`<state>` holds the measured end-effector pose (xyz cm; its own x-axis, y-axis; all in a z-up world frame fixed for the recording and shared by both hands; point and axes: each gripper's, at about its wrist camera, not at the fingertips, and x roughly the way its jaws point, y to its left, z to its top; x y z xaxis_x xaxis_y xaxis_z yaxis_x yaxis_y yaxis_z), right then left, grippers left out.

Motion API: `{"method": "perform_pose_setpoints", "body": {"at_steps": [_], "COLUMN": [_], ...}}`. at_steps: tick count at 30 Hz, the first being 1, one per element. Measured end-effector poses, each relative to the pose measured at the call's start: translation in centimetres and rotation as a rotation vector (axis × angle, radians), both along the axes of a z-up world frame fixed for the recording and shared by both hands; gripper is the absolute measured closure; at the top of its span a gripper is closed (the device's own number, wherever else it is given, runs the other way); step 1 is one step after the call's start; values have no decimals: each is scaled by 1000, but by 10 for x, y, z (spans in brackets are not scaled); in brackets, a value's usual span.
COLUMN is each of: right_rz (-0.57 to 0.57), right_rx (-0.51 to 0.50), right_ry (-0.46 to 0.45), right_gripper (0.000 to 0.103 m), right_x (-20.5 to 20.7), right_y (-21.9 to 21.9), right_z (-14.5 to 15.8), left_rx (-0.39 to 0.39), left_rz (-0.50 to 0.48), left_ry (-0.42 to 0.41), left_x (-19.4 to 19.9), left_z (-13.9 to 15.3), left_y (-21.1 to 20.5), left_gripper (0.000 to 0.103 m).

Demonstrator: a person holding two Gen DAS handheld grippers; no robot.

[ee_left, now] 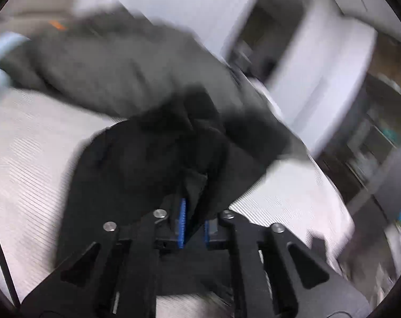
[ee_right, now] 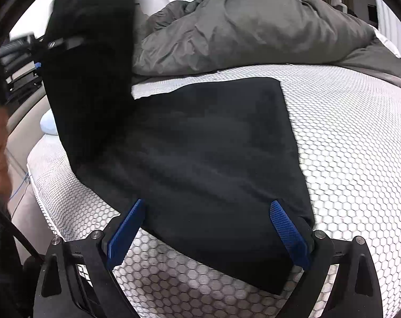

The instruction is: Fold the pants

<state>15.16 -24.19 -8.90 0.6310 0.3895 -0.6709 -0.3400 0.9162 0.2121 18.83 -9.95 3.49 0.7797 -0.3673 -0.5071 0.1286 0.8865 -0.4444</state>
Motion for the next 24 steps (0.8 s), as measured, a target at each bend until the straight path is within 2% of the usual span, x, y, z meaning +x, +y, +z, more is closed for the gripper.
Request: {"method": "perform_pose_setpoints", "body": {"at_steps": [3, 4, 6, 7, 9, 11, 12, 13, 15, 17, 22, 24], "right_rz": [-36, -42, -39, -31, -21, -20, -22, -23, -26, -41, -25, -16], "right_rx": [-28, -35, -38, -40, -49, -53, -59, -64, -69, -56, 82, 178], "right_ry": [21, 27, 36, 31, 29, 28, 28, 29, 33, 32, 25, 47], "right_gripper": [6, 6, 7, 7, 7, 6, 6, 6, 6, 6, 6, 7], "right_x": [0, -1, -4, -7, -10, -11, -12, -11, -7, -6, -8, -8], "right_y": [-10, -12, -18, -19, -21, -22, -21, -20, -16, -16, -30, -40], "right_z": [-5, -6, -9, -9, -8, -8, -8, -8, -9, -7, 1, 2], "left_rx": [39, 26, -51, -74, -79, -30, 18, 37, 6, -39, -64, -72], "left_rz": [-80, -80, -75, -75, -92, -113, -107, -103, -143, -149, -161, -159], "left_ry": [107, 117, 125, 142, 156, 123, 117, 139, 224, 267, 271, 260], "left_x": [2, 2, -4, 3, 6, 13, 11, 10, 6, 3, -28, -42], "left_z": [-23, -29, -38, -39, -35, -29, -30, -34, -47, -60, -69, -66], "left_y": [-22, -20, -7, 0, 13, 8, 2, -5, -15, -9, 12, 24], "left_gripper": [94, 94, 92, 88, 84, 70, 56, 51, 51, 51, 51, 51]}}
